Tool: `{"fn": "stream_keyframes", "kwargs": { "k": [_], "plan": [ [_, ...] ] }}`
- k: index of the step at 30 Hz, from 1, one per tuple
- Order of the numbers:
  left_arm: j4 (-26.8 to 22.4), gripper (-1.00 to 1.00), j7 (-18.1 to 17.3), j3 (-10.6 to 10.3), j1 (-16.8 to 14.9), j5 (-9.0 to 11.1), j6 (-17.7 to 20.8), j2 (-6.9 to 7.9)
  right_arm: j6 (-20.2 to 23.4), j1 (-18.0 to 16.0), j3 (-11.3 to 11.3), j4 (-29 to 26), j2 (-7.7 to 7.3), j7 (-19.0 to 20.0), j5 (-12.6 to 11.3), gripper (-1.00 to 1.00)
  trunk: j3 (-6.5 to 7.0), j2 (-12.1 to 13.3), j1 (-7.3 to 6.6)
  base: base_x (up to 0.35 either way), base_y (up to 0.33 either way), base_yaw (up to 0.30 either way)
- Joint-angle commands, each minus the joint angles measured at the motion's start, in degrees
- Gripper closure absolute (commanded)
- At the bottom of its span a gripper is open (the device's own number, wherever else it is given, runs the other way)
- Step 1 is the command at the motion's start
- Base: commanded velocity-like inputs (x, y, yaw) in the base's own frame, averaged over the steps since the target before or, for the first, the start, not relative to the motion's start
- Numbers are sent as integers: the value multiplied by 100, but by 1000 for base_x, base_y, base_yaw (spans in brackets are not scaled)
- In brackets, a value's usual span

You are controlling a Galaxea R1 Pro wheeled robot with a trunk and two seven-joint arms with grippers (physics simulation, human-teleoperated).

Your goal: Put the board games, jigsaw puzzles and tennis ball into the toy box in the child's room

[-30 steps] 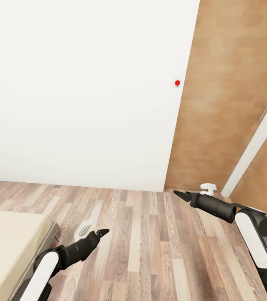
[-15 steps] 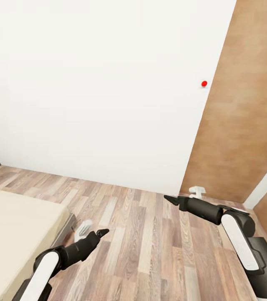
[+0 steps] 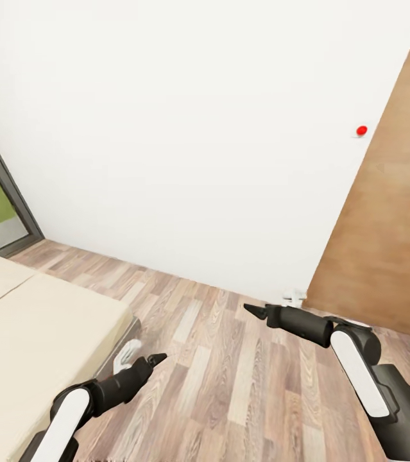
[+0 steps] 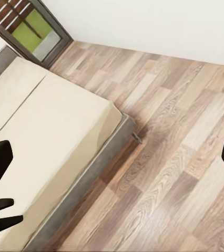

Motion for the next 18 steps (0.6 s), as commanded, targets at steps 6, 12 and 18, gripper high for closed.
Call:
{"fn": "stream_keyframes", "kwargs": {
  "k": [6,12,18],
  "plan": [
    [0,-100,61,1,20,51,-3,10,18,-4,9,-5,-2,18,27,-100,-12,-12,3,0,0,299],
    [23,-100,65,9,23,49,-15,24,19,-4,-23,-5,-3,17,28,-100,-12,-12,3,0,0,299],
    [80,-100,66,10,23,45,-139,47,20,-4,-12,-5,1,17,28,-100,-12,-12,3,0,0,299]
  ]
}}
